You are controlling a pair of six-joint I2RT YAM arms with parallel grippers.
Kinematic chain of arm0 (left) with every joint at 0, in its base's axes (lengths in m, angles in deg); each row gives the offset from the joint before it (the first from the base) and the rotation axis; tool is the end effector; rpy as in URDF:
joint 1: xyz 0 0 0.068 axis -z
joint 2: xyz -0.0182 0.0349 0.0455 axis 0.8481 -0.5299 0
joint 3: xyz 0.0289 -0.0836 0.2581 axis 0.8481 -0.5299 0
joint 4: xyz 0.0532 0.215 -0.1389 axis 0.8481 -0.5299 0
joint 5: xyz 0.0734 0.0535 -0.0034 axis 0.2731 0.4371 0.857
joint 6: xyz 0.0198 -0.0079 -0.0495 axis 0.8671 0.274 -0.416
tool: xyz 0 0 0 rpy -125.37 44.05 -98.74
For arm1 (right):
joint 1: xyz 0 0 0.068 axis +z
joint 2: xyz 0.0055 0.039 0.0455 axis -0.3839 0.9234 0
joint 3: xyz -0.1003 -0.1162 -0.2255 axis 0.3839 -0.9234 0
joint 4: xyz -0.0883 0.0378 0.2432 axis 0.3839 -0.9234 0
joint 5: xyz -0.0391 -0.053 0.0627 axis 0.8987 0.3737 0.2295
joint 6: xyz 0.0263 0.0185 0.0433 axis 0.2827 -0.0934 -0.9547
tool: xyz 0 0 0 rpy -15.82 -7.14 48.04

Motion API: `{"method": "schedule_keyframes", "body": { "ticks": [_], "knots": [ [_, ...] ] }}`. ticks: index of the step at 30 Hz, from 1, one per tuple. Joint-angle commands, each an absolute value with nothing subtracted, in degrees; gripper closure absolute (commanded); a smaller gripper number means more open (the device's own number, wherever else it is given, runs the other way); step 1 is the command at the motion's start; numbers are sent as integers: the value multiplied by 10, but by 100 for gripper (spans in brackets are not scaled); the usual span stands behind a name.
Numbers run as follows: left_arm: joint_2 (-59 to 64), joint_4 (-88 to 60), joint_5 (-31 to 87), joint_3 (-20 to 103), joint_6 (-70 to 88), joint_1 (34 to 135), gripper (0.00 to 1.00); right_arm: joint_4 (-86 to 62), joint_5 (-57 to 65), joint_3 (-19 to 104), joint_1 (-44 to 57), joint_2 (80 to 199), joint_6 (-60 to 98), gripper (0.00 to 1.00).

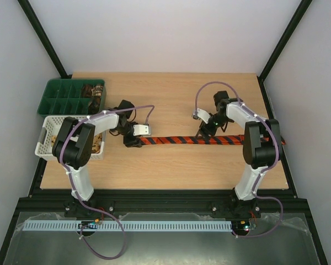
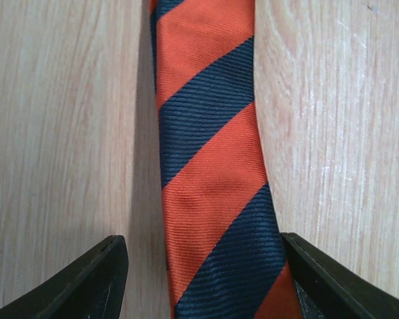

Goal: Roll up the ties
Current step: Smooth out the tie at the center of the board.

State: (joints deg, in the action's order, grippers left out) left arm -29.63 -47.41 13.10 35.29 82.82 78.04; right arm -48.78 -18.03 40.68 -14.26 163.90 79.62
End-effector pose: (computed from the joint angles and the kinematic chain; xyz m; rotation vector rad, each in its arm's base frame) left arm 0.3279 -0.1344 0.1459 1.8366 1.9759 -0.3663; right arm 0.3613 0.0704 0.1932 -1.4372 2.1402 0.4327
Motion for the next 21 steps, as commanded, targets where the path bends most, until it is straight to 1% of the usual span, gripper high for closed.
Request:
{"method": "schedule_keyframes", "body": {
  "ticks": [1, 5, 11, 14, 17, 21],
  "knots": [
    [-308, -513, 116, 360, 862, 781, 36, -544, -96, 408, -144, 1670, 888, 19],
    [-319, -515, 118, 358, 860, 781, 37, -541, -73, 392, -144, 1683, 921, 19],
    [-319, -520, 111, 362, 858, 784, 42, -518, -33, 357, -149, 1696, 931, 29],
    [-320, -520, 110, 363, 860, 791, 47, -520, -15, 356, -157, 1703, 931, 39],
    [-323, -518, 107, 366, 855, 803, 56, -525, -2, 347, -174, 1700, 938, 47],
    [-333, -517, 98, 379, 834, 829, 64, -527, 19, 328, -212, 1690, 961, 52]
  ]
}}
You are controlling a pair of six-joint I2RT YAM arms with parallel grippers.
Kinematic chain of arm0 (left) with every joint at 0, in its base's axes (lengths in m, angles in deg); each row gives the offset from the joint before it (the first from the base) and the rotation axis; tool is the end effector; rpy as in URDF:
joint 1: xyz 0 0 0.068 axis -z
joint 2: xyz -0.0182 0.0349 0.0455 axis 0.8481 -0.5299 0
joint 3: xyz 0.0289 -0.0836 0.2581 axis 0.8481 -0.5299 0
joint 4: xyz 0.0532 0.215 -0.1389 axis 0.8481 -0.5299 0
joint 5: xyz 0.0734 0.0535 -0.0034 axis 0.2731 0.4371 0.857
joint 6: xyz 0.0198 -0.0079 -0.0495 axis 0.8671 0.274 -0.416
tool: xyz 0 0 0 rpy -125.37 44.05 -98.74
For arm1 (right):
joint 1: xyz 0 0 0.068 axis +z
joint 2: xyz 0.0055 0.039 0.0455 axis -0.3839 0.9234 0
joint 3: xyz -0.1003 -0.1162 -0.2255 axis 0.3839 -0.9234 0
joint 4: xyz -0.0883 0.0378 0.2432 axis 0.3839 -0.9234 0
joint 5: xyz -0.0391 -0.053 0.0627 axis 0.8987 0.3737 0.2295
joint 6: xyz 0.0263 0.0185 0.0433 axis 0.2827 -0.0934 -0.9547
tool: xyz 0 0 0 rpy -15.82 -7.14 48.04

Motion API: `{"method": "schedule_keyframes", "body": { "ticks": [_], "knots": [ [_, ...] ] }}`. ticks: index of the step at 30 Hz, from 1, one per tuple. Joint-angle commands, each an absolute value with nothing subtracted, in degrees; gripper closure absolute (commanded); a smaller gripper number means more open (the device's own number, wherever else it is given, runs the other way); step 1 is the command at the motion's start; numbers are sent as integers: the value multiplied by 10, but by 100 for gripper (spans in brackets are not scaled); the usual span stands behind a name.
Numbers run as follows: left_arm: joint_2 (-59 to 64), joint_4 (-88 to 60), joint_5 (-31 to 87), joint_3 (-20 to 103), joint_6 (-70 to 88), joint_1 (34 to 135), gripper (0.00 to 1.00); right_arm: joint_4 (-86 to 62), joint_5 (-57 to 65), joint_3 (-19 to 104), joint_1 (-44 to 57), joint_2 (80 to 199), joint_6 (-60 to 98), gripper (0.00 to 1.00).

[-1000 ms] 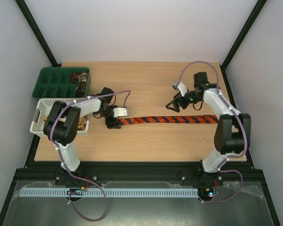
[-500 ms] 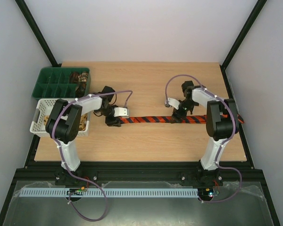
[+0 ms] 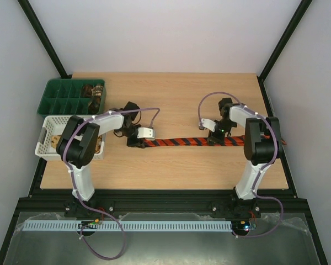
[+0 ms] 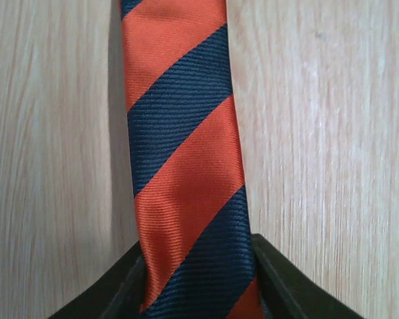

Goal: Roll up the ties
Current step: Smooth out the tie at the center of the board.

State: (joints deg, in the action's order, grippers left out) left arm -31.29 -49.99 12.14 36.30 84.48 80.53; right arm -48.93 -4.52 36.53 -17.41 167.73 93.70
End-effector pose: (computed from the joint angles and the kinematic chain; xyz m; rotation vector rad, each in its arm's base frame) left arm 0.3216 -0.1490 0.1396 1.9259 1.9456 -0.4262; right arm 0.3557 0.0419 0.1478 -1.7027 2.2227 0.1627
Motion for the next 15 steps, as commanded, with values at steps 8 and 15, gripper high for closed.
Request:
{"method": "schedule_keyframes", "body": {
  "ticks": [8, 15],
  "knots": [
    [-371, -485, 91, 420, 759, 864, 69, -535, 57, 309, -277, 1683, 989, 57],
    [-373, -476, 101, 430, 744, 864, 62, -555, 14, 348, -283, 1680, 951, 43]
  ]
}}
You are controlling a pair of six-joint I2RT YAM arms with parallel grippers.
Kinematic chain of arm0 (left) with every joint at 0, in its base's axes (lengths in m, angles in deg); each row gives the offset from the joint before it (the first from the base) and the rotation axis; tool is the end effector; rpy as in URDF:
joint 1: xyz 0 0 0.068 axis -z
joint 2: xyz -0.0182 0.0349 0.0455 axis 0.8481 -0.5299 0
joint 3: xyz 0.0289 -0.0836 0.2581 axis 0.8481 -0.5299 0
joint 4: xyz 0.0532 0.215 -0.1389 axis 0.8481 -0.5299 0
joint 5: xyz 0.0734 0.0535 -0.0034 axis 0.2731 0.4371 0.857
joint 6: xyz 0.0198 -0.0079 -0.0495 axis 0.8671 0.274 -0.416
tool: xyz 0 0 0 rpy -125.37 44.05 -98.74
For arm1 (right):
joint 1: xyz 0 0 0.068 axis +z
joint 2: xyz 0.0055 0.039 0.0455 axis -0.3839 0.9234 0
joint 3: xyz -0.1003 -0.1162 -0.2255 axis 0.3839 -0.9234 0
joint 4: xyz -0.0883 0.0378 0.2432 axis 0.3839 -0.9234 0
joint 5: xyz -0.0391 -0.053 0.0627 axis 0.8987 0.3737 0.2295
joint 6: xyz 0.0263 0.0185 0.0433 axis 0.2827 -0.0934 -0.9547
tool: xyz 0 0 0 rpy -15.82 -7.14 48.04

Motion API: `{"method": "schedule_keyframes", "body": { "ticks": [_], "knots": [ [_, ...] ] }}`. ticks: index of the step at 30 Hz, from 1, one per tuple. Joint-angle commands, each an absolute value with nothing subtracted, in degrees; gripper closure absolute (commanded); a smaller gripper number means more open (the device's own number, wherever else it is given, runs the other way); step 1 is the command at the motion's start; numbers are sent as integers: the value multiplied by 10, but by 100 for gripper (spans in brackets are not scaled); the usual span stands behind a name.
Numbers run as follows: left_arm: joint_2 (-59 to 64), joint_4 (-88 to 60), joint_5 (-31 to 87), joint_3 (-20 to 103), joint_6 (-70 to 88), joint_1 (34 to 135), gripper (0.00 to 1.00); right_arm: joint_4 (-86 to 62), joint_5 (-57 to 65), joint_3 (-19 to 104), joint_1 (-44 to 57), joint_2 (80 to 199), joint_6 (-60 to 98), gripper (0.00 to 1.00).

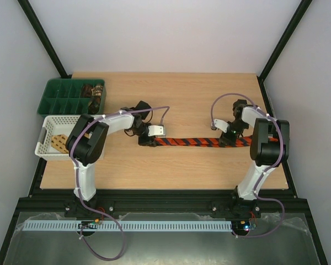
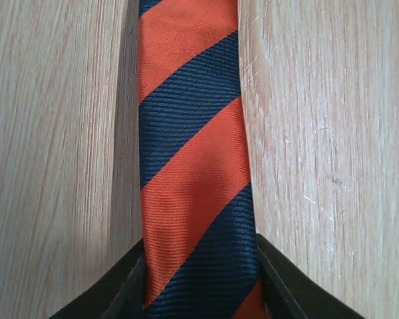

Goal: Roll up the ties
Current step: Smooth out the tie at the center of the board.

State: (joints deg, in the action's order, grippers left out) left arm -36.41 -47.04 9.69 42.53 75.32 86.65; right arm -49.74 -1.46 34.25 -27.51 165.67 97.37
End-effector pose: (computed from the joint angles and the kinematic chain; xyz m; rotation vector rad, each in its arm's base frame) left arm 0.3306 -0.1986 0.1379 1.8626 1.9401 -0.5196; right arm 0.3462 -0.0220 0.1490 -1.5876 2.3535 0.0613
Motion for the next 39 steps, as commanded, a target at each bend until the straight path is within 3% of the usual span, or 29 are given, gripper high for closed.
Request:
{"method": "schedule_keyframes", "body": {
  "ticks": [1, 5, 9, 20, 26, 30, 36, 39],
  "knots": [
    [-368, -480, 101, 427, 751, 862, 61, -567, -2, 363, -282, 1677, 942, 41],
    [-350, -483, 100, 412, 764, 850, 52, -617, -61, 410, -282, 1670, 930, 26],
    [-345, -484, 106, 405, 758, 840, 52, -610, -65, 401, -281, 1655, 954, 16],
    [-360, -473, 139, 398, 744, 801, 66, -608, -15, 437, -270, 1708, 1015, 14],
    [-368, -479, 144, 404, 732, 794, 69, -599, -1, 444, -246, 1727, 1031, 8],
    [-362, -480, 145, 396, 728, 790, 70, -583, 10, 436, -229, 1738, 1033, 11],
    [-349, -482, 148, 382, 721, 784, 70, -547, 26, 427, -225, 1743, 1023, 35],
    [-346, -476, 151, 377, 716, 781, 70, -532, 22, 426, -221, 1734, 1011, 37]
  ]
}}
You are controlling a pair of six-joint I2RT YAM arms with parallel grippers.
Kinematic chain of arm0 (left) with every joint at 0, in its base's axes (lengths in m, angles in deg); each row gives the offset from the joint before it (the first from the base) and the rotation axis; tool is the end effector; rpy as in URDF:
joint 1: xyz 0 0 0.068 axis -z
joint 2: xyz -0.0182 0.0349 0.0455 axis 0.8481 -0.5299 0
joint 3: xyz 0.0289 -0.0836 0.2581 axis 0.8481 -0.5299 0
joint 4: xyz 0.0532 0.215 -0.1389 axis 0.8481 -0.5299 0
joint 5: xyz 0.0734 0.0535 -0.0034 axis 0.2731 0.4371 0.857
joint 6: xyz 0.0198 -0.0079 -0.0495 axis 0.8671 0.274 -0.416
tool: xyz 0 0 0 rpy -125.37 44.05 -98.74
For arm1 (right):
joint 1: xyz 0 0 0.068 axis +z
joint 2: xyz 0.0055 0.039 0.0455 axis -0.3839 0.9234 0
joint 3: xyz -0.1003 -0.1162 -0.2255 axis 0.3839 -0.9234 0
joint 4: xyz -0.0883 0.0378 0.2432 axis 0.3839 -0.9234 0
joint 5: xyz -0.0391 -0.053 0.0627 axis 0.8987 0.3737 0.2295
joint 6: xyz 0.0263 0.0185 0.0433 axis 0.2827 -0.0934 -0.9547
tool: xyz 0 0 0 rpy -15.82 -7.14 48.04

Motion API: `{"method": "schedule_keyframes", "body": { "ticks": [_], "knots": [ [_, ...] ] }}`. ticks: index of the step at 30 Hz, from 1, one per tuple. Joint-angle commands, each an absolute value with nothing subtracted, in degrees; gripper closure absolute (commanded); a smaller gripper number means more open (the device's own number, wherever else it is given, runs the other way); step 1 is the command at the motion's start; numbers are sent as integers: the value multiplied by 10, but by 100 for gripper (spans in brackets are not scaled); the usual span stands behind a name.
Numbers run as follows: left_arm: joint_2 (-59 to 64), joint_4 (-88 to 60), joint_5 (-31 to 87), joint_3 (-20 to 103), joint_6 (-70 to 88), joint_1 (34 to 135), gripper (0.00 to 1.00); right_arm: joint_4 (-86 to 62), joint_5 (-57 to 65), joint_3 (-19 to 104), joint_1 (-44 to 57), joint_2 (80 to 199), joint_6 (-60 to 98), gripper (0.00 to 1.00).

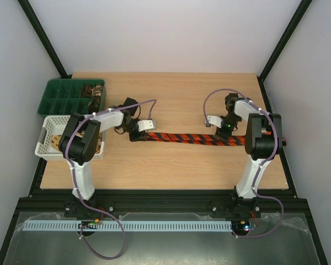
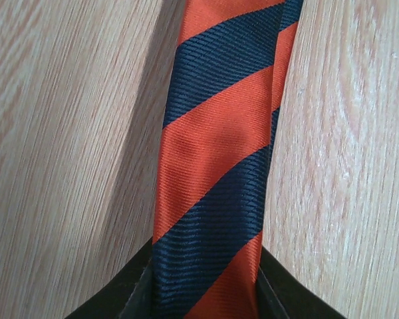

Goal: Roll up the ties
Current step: Smooth out the tie at the center of the board.

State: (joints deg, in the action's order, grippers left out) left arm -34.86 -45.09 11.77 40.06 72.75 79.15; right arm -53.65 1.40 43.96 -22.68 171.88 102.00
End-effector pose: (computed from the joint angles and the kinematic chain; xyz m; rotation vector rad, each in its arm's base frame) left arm 0.3482 -0.1504 0.1373 1.6765 2.0898 -0.4374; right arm 0.3793 0.0054 0.1527 -1.7926 2.2486 0.0124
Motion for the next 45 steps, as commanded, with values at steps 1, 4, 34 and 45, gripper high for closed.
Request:
{"method": "schedule_keyframes", "body": {
  "ticks": [1, 4, 34, 45],
  "knots": [
    [-346, -476, 151, 377, 715, 780, 71, -540, 14, 431, -220, 1731, 1009, 36],
    [-343, -473, 149, 375, 714, 780, 70, -569, -9, 441, -221, 1715, 1011, 32],
    [-315, -457, 132, 356, 697, 771, 71, -388, 80, 306, -195, 1670, 963, 50],
    [-289, -454, 105, 338, 733, 763, 40, -422, 55, 333, -196, 1638, 927, 22]
  ]
}}
